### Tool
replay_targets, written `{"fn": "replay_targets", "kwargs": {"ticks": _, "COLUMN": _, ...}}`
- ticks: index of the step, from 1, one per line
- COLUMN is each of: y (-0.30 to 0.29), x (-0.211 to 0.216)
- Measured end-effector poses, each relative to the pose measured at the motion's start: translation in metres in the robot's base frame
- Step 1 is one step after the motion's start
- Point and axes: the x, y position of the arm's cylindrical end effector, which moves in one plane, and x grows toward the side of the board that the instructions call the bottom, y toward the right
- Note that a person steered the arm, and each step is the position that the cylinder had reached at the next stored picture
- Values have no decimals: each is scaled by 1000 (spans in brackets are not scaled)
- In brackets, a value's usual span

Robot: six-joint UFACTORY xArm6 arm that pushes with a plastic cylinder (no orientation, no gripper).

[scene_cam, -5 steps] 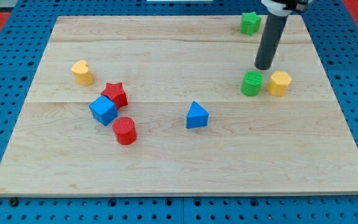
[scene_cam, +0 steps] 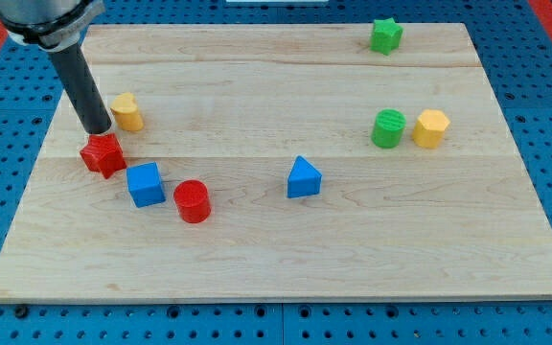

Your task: Move the yellow heart left to the green star

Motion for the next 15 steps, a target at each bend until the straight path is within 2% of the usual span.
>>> {"fn": "replay_targets", "kwargs": {"ticks": 1, "y": 35, "x": -4}}
{"fn": "replay_targets", "kwargs": {"ticks": 2, "y": 89, "x": -46}}
{"fn": "replay_targets", "kwargs": {"ticks": 3, "y": 82, "x": -93}}
{"fn": "replay_targets", "kwargs": {"ticks": 4, "y": 47, "x": -94}}
{"fn": "replay_targets", "kwargs": {"ticks": 6, "y": 182, "x": -143}}
{"fn": "replay_targets", "kwargs": {"ticks": 7, "y": 155, "x": -142}}
{"fn": "replay_targets", "kwargs": {"ticks": 8, "y": 203, "x": -153}}
{"fn": "replay_targets", "kwargs": {"ticks": 9, "y": 201, "x": -167}}
{"fn": "replay_targets", "kwargs": {"ticks": 10, "y": 162, "x": -192}}
{"fn": "replay_targets", "kwargs": {"ticks": 11, "y": 194, "x": -202}}
{"fn": "replay_targets", "kwargs": {"ticks": 12, "y": 266, "x": -192}}
{"fn": "replay_targets", "kwargs": {"ticks": 13, "y": 313, "x": -190}}
{"fn": "replay_targets", "kwargs": {"ticks": 14, "y": 306, "x": -182}}
{"fn": "replay_targets", "kwargs": {"ticks": 15, "y": 253, "x": -128}}
